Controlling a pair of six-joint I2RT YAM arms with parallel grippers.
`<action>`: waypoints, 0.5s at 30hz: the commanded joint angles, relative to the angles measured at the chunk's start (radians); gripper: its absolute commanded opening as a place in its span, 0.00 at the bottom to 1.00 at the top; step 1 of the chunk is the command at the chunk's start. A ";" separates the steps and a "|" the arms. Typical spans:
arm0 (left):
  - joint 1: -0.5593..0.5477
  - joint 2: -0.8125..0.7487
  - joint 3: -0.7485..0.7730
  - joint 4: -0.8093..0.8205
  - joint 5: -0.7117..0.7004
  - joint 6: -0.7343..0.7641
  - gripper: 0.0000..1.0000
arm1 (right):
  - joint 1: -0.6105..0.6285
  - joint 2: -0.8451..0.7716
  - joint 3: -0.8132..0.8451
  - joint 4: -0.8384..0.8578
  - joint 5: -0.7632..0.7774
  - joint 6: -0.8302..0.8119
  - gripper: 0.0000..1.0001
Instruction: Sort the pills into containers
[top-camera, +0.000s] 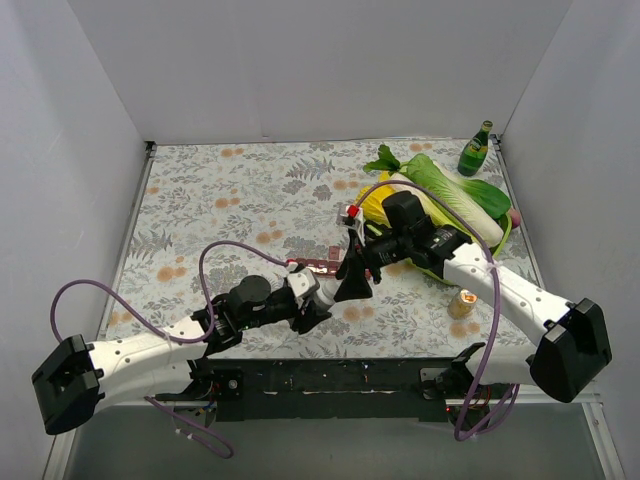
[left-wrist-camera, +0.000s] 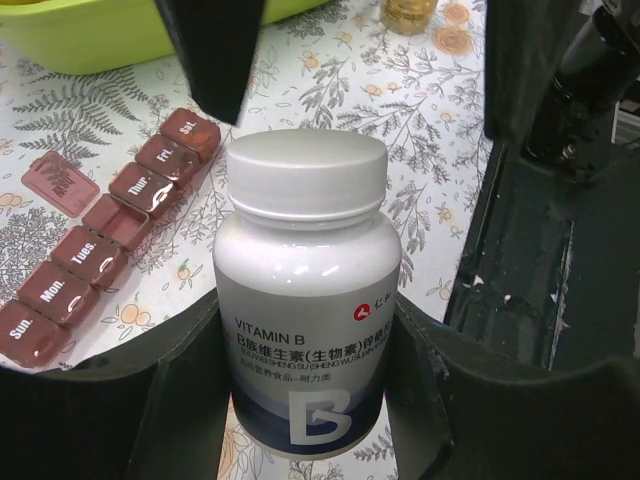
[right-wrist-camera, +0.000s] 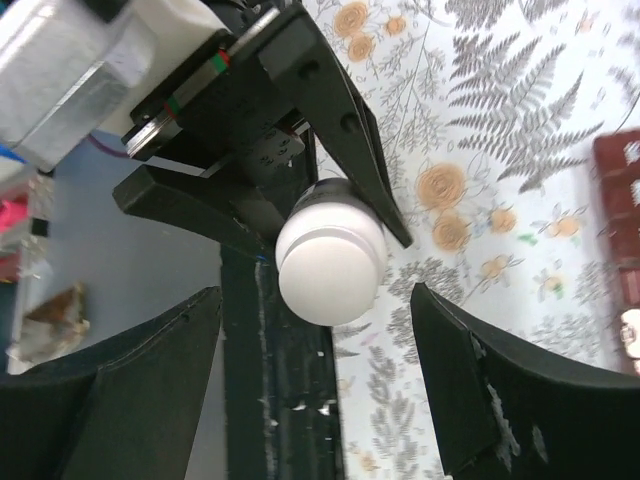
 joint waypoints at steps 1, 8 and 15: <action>0.005 0.022 0.034 0.062 -0.066 -0.012 0.00 | 0.005 -0.011 -0.045 0.113 0.063 0.281 0.83; 0.005 0.056 0.048 0.080 -0.066 -0.012 0.00 | 0.006 0.019 -0.060 0.160 0.088 0.349 0.81; 0.005 0.048 0.046 0.079 -0.070 -0.014 0.00 | 0.026 0.065 -0.040 0.163 0.074 0.352 0.60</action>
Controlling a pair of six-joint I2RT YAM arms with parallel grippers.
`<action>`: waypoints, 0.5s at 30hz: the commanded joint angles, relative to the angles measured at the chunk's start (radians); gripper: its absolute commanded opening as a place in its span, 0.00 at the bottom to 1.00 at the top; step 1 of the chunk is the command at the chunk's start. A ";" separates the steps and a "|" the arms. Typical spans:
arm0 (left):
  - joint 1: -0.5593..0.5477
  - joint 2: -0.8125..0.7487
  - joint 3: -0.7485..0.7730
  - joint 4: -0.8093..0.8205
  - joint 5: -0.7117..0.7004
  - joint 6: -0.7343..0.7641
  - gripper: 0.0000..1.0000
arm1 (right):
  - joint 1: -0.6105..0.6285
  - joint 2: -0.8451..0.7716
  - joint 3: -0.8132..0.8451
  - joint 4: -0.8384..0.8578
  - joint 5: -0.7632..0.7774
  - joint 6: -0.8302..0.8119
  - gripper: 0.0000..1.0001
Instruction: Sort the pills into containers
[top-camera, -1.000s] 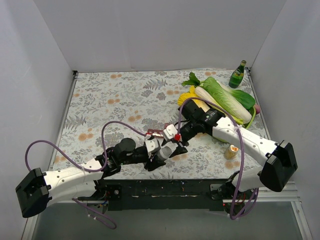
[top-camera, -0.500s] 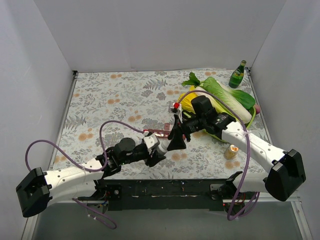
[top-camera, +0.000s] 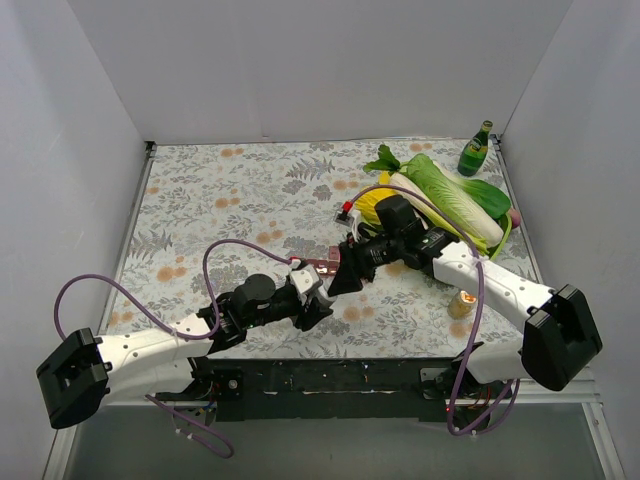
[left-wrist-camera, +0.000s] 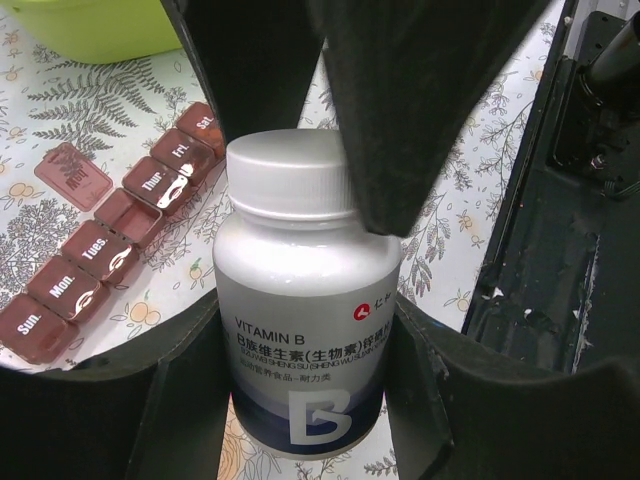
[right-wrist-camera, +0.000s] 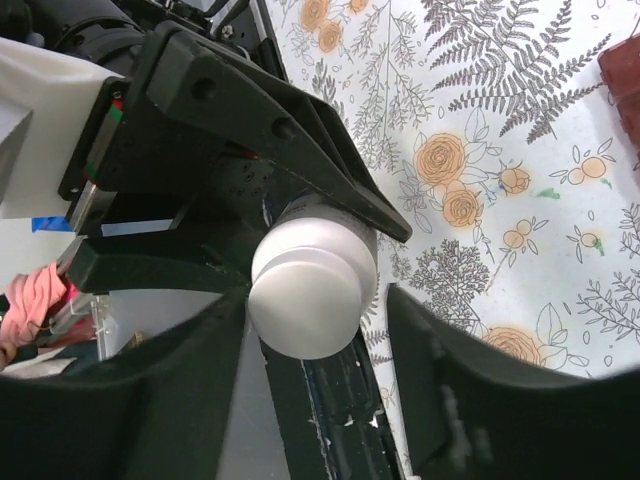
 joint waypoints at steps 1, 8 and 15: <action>0.005 -0.017 0.037 0.031 -0.017 0.001 0.00 | 0.020 0.007 0.032 0.040 -0.014 0.011 0.49; 0.005 -0.045 0.014 0.006 0.083 0.033 0.00 | 0.038 0.001 0.102 -0.090 -0.252 -0.348 0.14; 0.007 -0.076 0.023 -0.037 0.271 0.025 0.00 | 0.092 0.168 0.299 -0.970 -0.352 -1.828 0.17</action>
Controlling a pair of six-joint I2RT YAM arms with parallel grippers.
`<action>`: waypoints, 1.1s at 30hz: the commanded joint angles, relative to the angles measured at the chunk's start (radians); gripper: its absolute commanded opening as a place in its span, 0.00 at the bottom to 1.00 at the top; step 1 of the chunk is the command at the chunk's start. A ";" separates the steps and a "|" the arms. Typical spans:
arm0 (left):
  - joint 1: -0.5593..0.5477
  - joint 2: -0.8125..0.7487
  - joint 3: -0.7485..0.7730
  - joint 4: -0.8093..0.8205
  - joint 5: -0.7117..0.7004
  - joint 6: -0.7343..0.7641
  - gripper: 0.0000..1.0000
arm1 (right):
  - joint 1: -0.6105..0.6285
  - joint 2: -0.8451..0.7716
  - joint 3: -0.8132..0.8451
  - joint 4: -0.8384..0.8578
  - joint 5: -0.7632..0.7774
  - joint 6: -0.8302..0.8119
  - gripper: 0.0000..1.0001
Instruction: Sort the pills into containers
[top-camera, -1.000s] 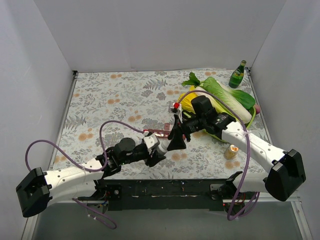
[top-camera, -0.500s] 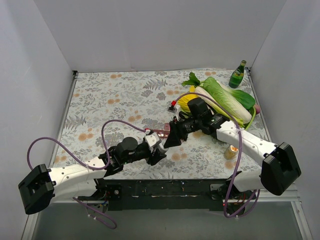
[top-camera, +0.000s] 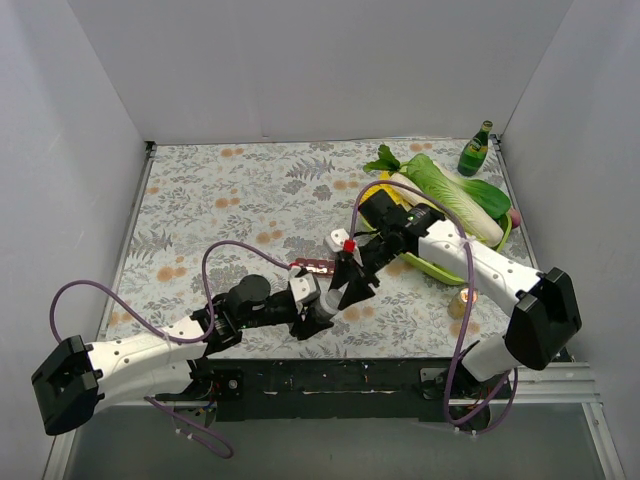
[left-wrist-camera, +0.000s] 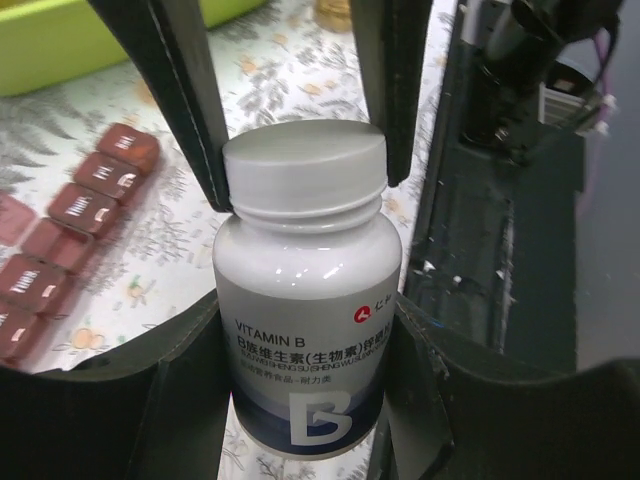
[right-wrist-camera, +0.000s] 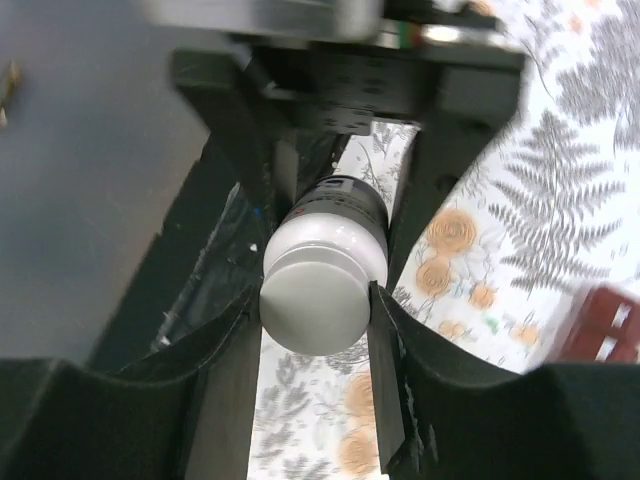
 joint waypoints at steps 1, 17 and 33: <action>0.005 -0.015 0.026 -0.011 0.144 0.003 0.00 | 0.052 0.055 0.054 -0.444 -0.117 -0.840 0.17; 0.005 -0.031 0.009 -0.014 0.127 -0.020 0.00 | 0.014 -0.046 0.048 -0.175 -0.061 -0.507 0.21; 0.005 -0.051 -0.016 0.047 0.080 -0.070 0.00 | 0.008 -0.065 -0.144 0.024 -0.146 -0.303 0.43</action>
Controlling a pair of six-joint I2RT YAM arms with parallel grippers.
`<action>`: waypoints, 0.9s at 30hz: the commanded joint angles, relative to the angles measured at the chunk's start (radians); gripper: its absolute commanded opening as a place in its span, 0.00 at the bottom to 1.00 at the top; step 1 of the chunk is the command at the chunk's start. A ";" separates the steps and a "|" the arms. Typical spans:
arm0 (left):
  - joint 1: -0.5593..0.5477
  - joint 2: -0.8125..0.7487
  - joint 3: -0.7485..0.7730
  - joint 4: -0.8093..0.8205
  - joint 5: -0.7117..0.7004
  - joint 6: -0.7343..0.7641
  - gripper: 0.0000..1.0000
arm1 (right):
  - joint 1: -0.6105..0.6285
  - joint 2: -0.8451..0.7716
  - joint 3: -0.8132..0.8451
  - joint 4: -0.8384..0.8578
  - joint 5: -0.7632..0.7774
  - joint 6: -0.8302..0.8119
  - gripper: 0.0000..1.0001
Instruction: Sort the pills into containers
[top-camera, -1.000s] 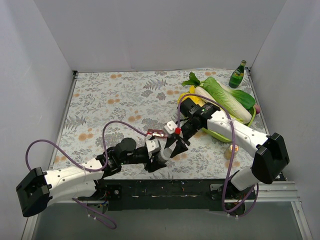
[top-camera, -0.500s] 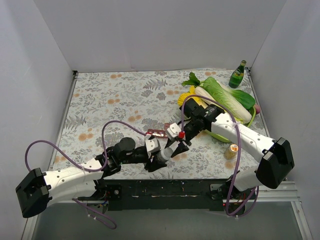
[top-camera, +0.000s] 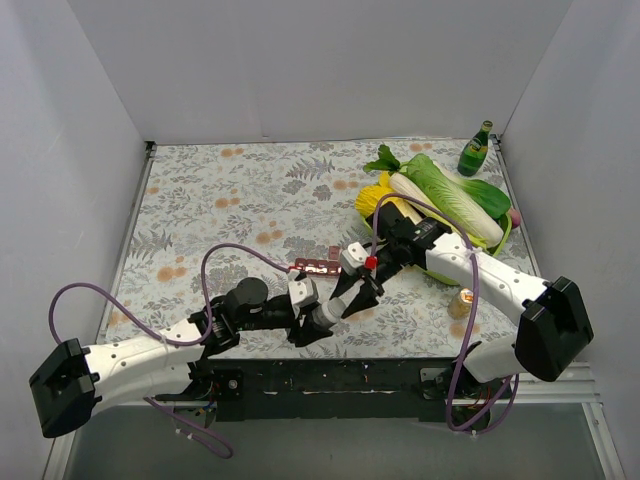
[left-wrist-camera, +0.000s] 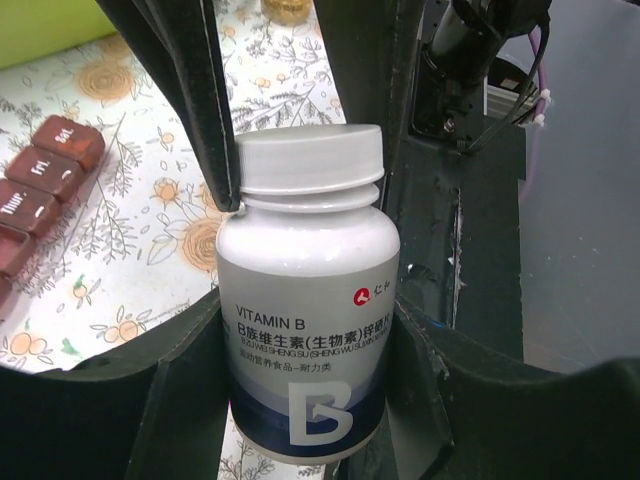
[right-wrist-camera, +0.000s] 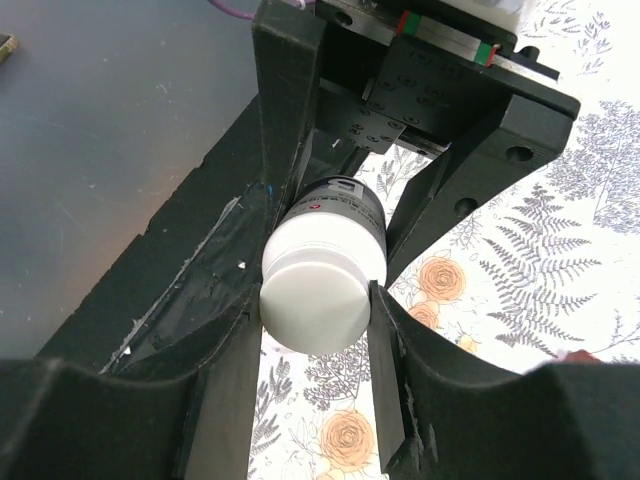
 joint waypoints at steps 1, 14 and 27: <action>0.003 -0.010 -0.002 0.070 -0.030 -0.022 0.00 | 0.013 -0.018 -0.044 0.074 0.016 0.126 0.46; 0.003 0.004 -0.002 0.050 -0.130 -0.034 0.00 | 0.010 -0.045 0.012 0.291 0.233 0.767 0.87; 0.003 0.041 0.020 0.058 -0.190 -0.035 0.00 | 0.004 -0.023 -0.013 0.405 0.274 1.181 0.85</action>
